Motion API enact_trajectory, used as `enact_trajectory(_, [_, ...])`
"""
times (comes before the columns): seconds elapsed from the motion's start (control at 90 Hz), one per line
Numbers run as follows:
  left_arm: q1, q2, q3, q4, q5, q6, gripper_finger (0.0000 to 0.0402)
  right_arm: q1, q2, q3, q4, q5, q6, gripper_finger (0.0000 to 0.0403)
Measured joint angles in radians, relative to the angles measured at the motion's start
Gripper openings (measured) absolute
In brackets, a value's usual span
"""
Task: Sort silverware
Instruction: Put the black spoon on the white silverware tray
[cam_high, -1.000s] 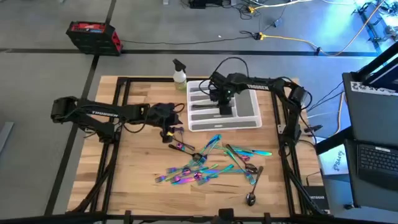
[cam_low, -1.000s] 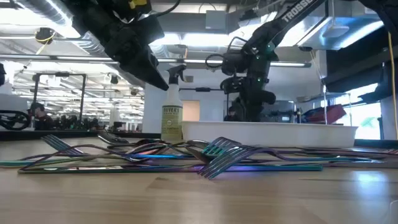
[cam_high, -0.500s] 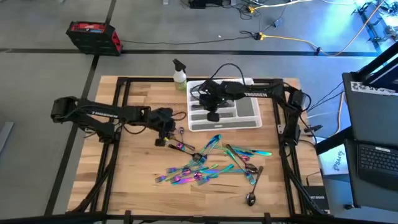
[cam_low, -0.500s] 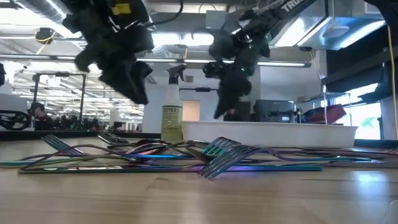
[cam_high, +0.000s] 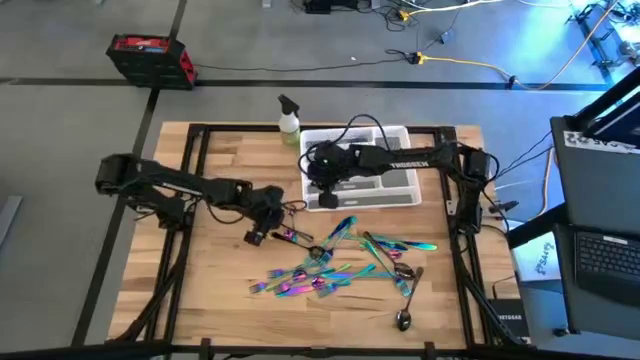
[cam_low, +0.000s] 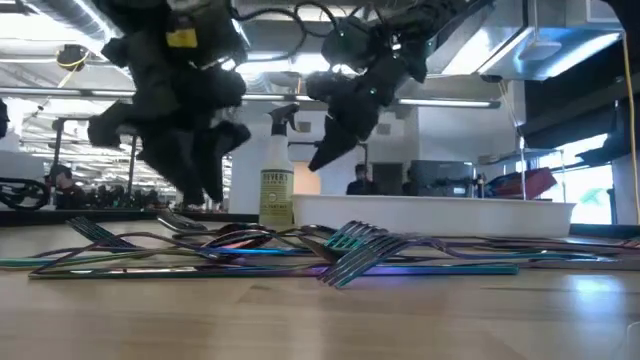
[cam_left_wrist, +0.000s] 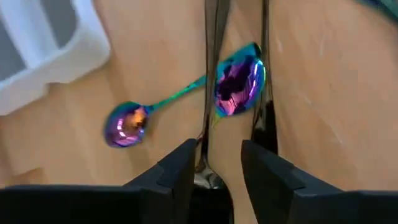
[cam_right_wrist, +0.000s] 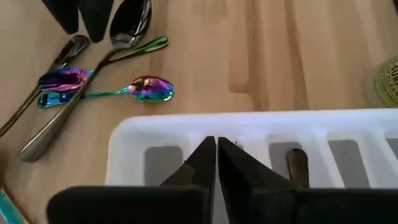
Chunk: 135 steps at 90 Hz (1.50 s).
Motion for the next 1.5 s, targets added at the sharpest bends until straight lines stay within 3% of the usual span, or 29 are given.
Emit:
enact_trajectory(0.256, [-0.012,0.09,0.0,0.076,-0.031,-0.008,0.0112,0.031,0.0,0.0,-0.001,0.054,0.006,0.0001])
enact_trajectory(0.589, [-0.011,0.143,0.002,0.096,-0.045,-0.05,0.0062,0.03,0.0,0.0,-0.004,0.062,0.008,0.0001])
enact_trajectory(0.911, [-0.011,0.137,0.004,0.096,-0.052,-0.128,0.0006,0.029,-0.001,0.0,-0.004,0.062,0.014,0.0001])
enact_trajectory(1.133, [-0.012,0.085,0.005,0.081,-0.063,-0.228,0.0004,0.029,-0.017,0.0,-0.01,0.063,0.051,0.0001])
enact_trajectory(1.5, [-0.012,-0.023,0.005,0.085,-0.057,-0.289,0.0003,0.029,-0.153,0.0,-0.008,0.115,0.061,0.0001])
